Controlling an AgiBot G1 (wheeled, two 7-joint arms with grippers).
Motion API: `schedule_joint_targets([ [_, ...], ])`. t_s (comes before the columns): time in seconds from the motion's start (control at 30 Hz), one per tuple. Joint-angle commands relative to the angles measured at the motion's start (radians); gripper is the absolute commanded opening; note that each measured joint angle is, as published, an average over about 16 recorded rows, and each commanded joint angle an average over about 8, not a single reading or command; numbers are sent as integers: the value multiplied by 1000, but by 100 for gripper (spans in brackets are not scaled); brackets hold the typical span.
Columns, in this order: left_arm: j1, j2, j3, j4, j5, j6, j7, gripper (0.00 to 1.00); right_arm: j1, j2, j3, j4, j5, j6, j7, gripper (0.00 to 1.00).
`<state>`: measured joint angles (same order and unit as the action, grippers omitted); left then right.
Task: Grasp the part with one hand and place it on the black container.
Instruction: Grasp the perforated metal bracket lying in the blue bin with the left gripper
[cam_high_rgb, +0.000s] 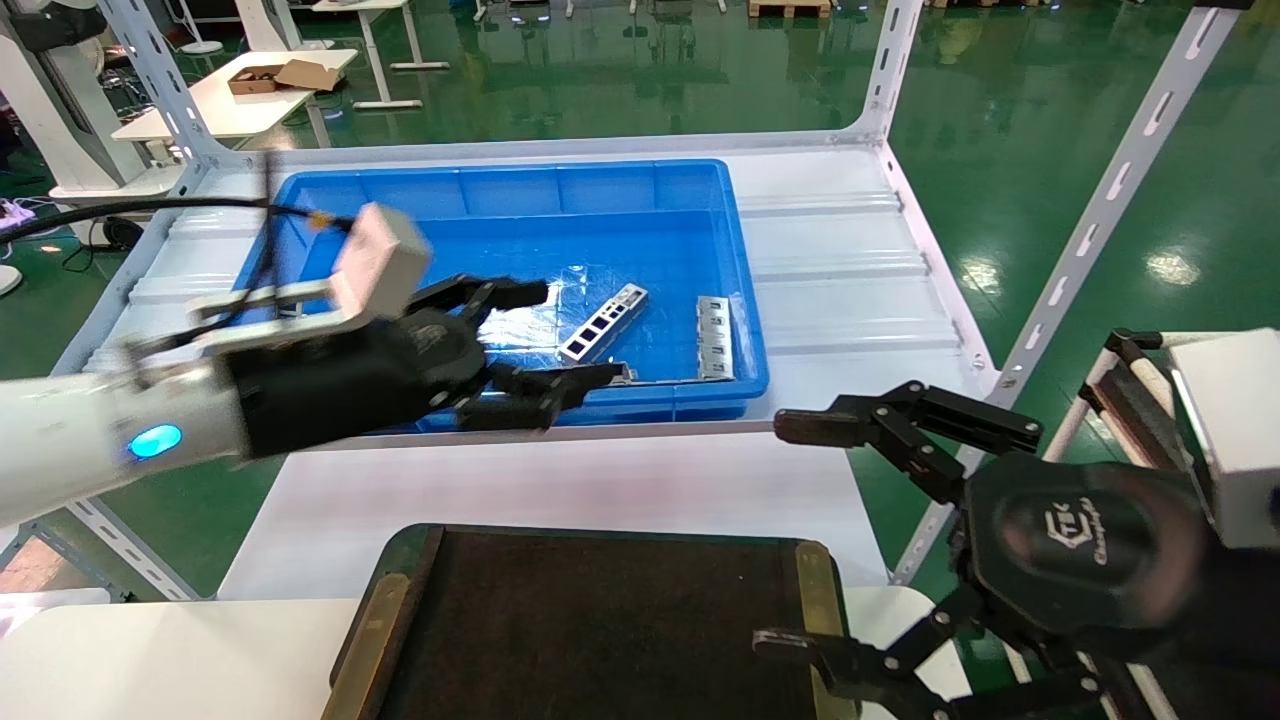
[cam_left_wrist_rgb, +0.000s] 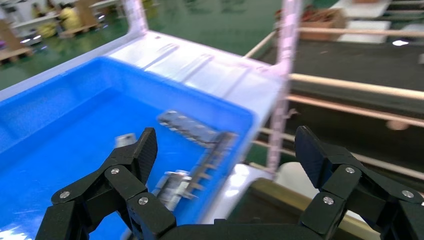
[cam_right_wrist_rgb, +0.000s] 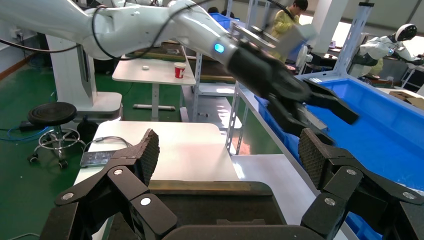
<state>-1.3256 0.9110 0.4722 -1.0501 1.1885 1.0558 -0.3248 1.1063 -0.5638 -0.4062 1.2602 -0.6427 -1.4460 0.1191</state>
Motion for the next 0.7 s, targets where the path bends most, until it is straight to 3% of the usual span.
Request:
schedule_joint_targets([
  [0.03, -37, 46, 25, 56, 49, -33, -2, 100, 0, 0, 0, 0, 0, 0, 0, 100],
  [0.2, -118, 159, 71, 232, 135, -95, 26, 100, 0, 0, 0, 0, 0, 0, 0, 99],
  [0.27, -147, 203, 85, 305, 163, -122, 42, 95, 0, 0, 0, 0, 0, 0, 0, 76],
  [0.47, -216, 312, 106, 503, 213, -205, 103, 23, 0, 0, 0, 0, 0, 0, 0, 2],
  [0.53, -233, 341, 106, 561, 218, -228, 126, 3, 0, 0, 0, 0, 0, 0, 0, 0],
  [0.7, -266, 393, 103, 687, 220, -266, 181, 0, 0, 0, 0, 0, 0, 0, 0, 0],
])
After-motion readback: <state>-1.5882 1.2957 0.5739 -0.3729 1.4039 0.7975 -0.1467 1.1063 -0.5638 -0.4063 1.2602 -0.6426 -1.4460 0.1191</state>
